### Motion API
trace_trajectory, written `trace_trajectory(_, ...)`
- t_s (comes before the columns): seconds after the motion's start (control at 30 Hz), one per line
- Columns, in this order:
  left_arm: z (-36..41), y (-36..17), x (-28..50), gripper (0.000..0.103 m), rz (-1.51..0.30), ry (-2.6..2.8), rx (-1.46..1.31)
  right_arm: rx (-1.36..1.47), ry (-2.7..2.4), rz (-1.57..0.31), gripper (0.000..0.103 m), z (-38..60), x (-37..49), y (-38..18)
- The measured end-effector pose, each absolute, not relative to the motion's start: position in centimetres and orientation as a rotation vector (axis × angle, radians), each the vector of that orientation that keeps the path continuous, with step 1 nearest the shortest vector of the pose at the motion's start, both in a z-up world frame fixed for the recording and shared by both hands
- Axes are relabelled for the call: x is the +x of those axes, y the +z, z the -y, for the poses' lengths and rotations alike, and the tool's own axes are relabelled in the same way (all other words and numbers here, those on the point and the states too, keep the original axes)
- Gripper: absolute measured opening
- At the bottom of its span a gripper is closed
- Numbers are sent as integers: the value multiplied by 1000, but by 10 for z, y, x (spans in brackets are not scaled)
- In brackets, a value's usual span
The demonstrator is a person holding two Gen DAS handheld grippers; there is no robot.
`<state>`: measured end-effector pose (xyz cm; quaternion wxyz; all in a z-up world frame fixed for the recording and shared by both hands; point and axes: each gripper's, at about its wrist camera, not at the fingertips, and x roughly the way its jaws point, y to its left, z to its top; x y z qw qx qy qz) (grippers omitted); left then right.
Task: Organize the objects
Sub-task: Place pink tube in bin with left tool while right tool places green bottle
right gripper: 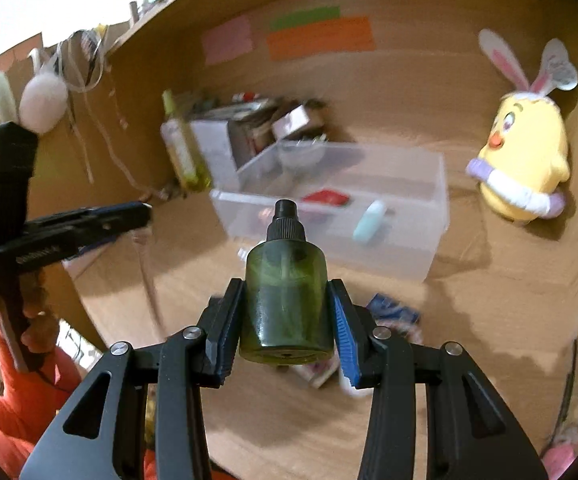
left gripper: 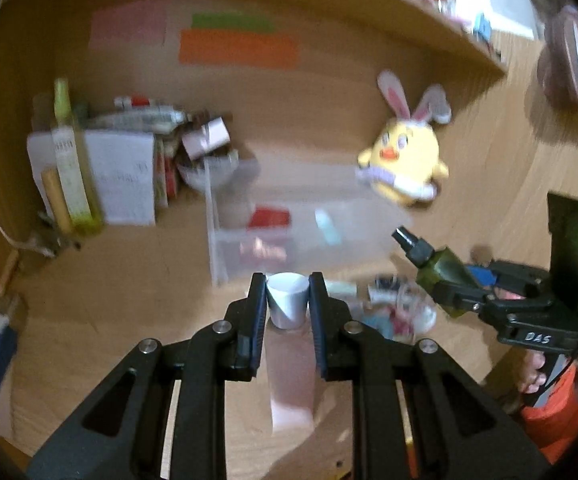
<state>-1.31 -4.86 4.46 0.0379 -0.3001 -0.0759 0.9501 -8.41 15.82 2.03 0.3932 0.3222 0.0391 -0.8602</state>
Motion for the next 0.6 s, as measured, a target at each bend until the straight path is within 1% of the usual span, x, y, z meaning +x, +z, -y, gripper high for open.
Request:
trace_trajectory(0.3,60,101,-39,20,234,3009,-752,741,-2286,-55,38,-158,-126,54)
trace_trajectory(0.43,55,114,-57,20,209,3037,-722,735,-2320,-57,38,-152,-145,60)
trace_trajectory(0.6,46,121,-84,20,227,3040,-688,755,-2338,-69,38,-140,-168,60)
